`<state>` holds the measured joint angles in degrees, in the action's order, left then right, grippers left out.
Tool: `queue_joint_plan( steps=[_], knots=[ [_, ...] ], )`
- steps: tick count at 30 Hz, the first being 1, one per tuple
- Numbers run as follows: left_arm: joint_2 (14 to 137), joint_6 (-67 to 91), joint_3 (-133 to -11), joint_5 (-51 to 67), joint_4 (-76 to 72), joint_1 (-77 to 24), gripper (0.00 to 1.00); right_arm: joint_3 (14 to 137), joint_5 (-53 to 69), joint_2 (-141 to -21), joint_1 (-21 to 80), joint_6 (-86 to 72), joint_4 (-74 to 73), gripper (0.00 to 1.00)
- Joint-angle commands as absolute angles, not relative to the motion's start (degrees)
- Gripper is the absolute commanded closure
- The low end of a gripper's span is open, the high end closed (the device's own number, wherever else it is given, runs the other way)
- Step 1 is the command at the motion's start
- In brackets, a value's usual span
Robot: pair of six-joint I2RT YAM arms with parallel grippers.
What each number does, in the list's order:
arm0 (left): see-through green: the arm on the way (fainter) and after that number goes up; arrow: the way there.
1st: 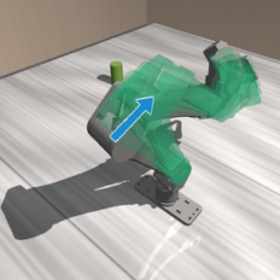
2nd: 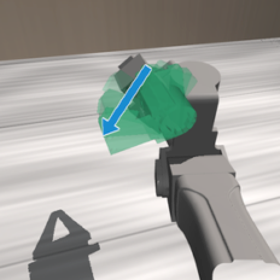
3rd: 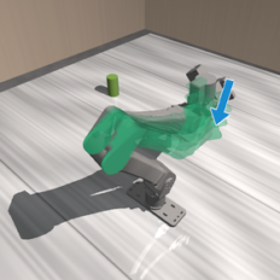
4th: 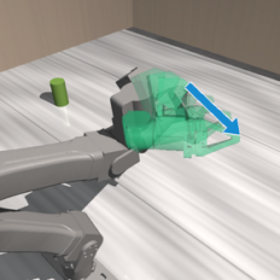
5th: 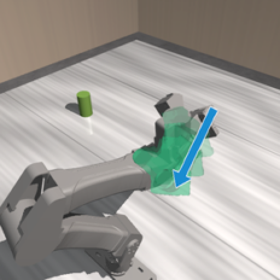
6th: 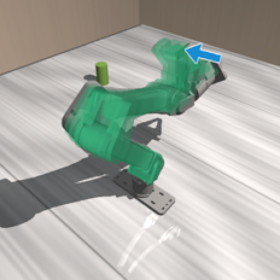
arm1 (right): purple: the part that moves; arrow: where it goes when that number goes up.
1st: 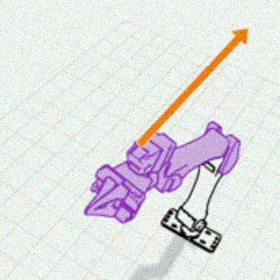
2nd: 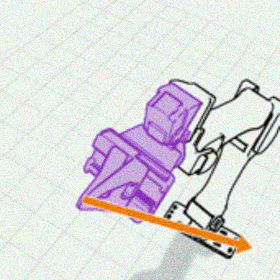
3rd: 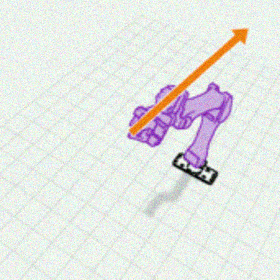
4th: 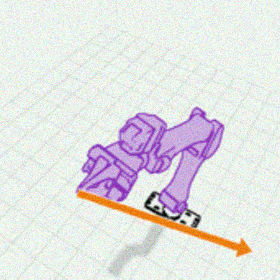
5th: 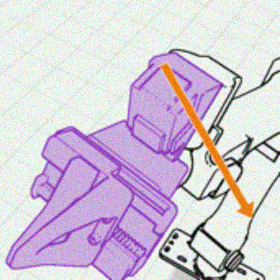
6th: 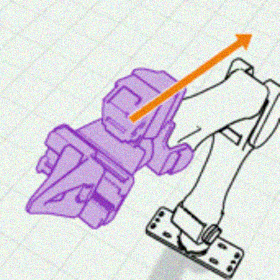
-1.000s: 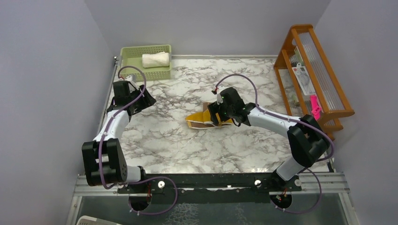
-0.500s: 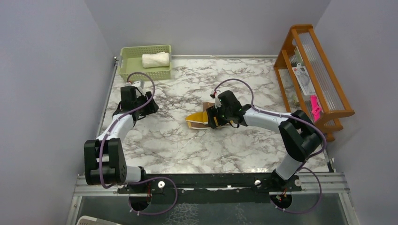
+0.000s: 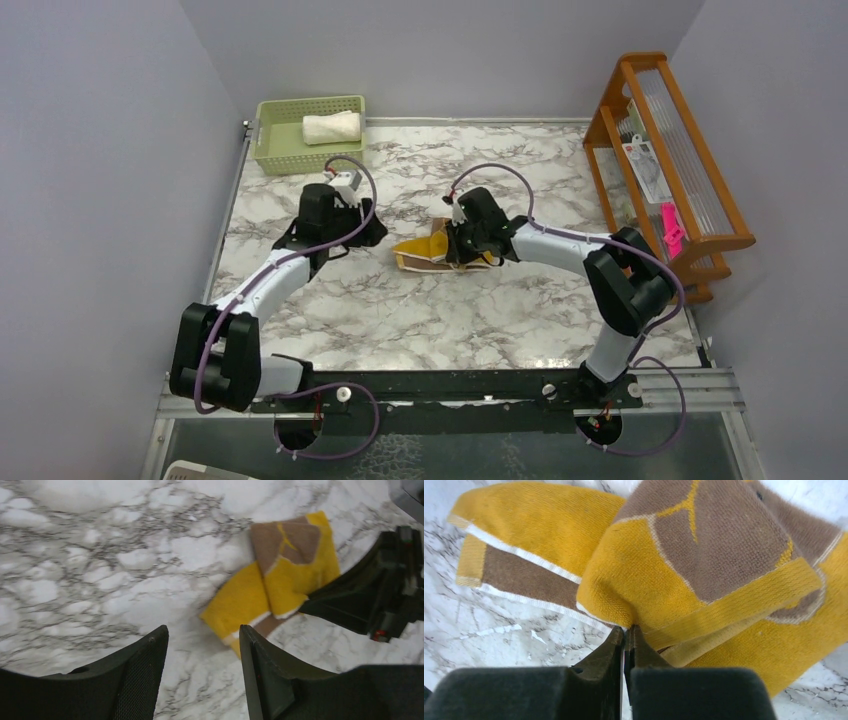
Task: Roll the towels
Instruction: Flatten out the towel at the center of the board.
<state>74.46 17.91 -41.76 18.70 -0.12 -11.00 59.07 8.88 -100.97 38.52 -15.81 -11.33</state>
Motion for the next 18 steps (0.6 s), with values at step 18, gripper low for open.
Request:
queue_joint_plan(
  steps=[18],
  knots=[
    [88.28, 40.52, -41.50, 24.64, -11.75, -16.59, 0.45, 65.76, 9.92, -98.20, 38.28, -15.65, -18.68, 0.99]
  ],
)
